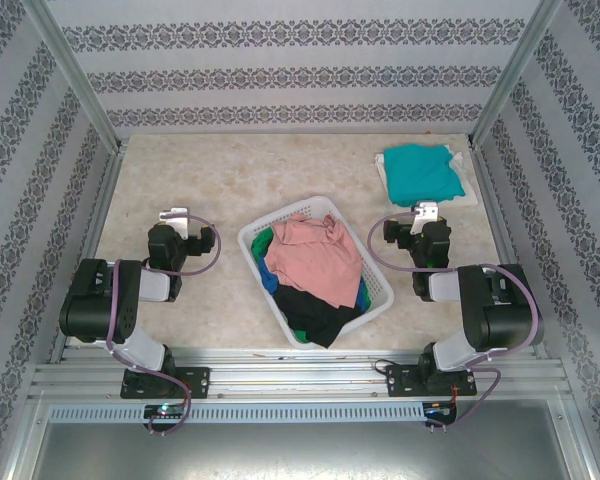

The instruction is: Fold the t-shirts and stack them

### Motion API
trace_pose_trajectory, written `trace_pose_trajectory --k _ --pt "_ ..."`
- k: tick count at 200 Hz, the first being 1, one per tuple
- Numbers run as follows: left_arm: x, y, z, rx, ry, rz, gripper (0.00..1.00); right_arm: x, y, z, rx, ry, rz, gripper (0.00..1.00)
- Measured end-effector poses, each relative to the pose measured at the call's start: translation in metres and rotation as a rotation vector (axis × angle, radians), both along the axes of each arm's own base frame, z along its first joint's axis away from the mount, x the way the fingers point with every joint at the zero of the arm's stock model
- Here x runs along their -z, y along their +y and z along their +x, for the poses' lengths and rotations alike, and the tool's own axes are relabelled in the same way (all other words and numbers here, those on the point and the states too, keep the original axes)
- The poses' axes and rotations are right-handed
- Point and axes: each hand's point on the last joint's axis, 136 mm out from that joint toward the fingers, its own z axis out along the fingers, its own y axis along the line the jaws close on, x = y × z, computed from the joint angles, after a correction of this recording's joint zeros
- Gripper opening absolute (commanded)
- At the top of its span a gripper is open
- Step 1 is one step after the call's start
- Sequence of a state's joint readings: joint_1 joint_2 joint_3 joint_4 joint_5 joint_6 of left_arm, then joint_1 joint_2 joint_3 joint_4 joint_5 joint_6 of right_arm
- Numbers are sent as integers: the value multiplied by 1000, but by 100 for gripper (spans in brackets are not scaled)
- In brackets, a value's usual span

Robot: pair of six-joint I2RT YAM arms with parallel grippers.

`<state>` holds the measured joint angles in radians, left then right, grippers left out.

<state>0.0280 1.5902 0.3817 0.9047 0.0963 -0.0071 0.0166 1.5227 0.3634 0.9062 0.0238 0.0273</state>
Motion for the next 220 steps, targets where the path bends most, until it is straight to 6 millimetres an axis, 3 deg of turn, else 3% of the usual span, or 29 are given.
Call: trace_pose_trajectory --k 15,30,54,66,79,91,102,118,135,153,169,189,205,220 --pt "-5 2 0 -14 23 5 100 -4 -2 -2 11 23 -5 98" --pt "-30 5 4 -30 21 2 100 -30 1 -2 4 20 -1 98" --pt "-115 13 13 -121 -112 -118 100 -112 9 -5 15 -114 145 98" --pt "-152 15 8 -157 -177 -207 100 -137 6 -19 52 -154 291 98" --pt "-180 10 3 -133 -223 -282 100 -143 2 -36 52 -153 427 98" --pt "-189 -1 4 -82 -209 -328 100 -133 5 -48 49 -85 511 98" --pt "-185 -16 14 -9 -141 -354 100 -117 17 -57 37 23 552 98" --pt "-172 -39 34 86 -25 -385 100 -96 54 -78 -27 197 576 98" --pt "-144 -72 51 196 131 -379 100 -81 92 -105 -98 352 571 98" --pt "-116 -112 55 309 276 -340 100 -69 119 -135 -127 482 546 98" --pt "-95 -153 51 428 384 -274 100 -63 127 -159 -119 551 513 98" --pt "-83 -196 46 580 473 -186 98 -56 124 -184 -81 612 466 98" --pt "-79 -217 48 676 517 -126 89 -51 117 -197 -43 645 442 98" --pt "-73 -224 52 728 555 -80 81 -45 112 -207 -14 676 425 98"
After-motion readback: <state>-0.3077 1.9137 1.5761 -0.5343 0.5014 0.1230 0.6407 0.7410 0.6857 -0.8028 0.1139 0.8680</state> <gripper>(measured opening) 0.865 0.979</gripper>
